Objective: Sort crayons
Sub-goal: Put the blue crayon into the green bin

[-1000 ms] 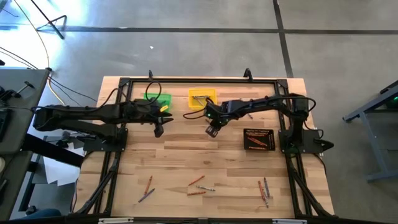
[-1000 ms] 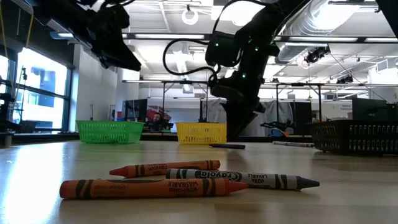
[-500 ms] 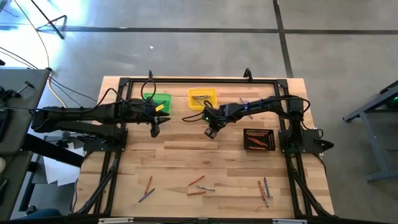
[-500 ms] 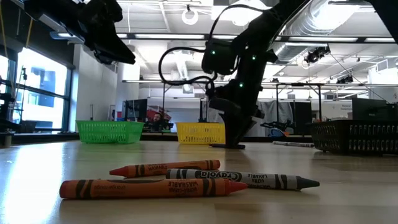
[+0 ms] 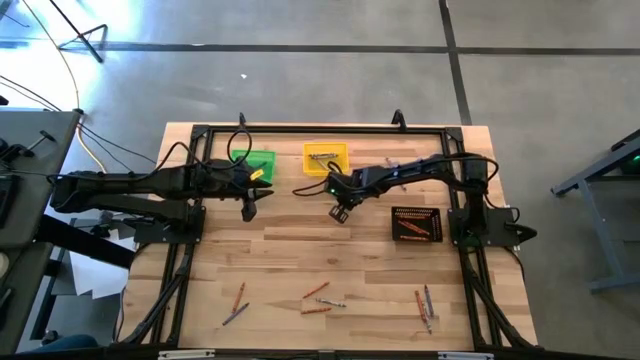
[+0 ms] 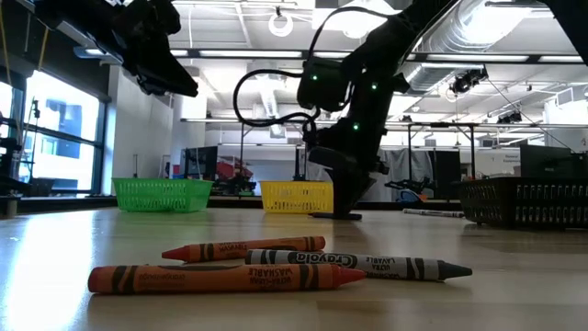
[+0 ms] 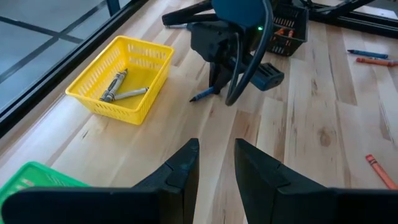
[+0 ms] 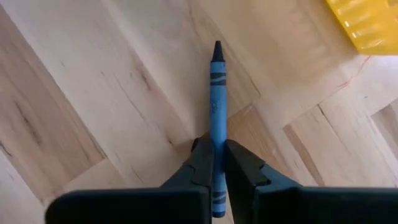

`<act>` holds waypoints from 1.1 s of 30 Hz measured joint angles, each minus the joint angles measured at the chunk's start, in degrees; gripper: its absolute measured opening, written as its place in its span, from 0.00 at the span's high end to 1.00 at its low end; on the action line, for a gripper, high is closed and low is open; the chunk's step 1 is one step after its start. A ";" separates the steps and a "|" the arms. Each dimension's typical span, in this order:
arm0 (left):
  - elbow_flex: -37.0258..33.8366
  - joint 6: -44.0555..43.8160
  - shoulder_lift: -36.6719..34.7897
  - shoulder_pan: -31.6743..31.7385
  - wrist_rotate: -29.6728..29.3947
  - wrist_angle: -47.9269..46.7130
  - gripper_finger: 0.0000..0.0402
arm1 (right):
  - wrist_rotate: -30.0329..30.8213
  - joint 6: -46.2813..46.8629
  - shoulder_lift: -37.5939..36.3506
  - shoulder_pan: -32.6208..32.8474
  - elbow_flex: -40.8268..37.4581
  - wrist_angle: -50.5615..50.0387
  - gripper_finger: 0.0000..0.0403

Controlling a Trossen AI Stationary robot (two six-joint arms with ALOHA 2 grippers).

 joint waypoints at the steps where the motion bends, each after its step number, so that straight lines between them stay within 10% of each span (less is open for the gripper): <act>1: 0.01 0.00 0.00 0.00 0.00 0.00 0.78 | -0.01 -0.47 -0.50 -0.15 -0.14 -0.24 0.98; 12: 0.00 -2.01 0.06 0.02 -5.56 2.28 0.78 | 0.73 -10.56 -11.81 -3.90 -0.19 6.43 0.99; 23: 0.00 6.95 7.26 0.02 -9.12 28.07 0.78 | -1.32 -23.43 -15.45 -2.74 -0.14 33.55 1.00; 33: 0.00 8.67 12.60 0.02 -9.09 35.34 0.78 | -3.03 -26.52 -15.45 -1.09 -0.14 37.25 1.00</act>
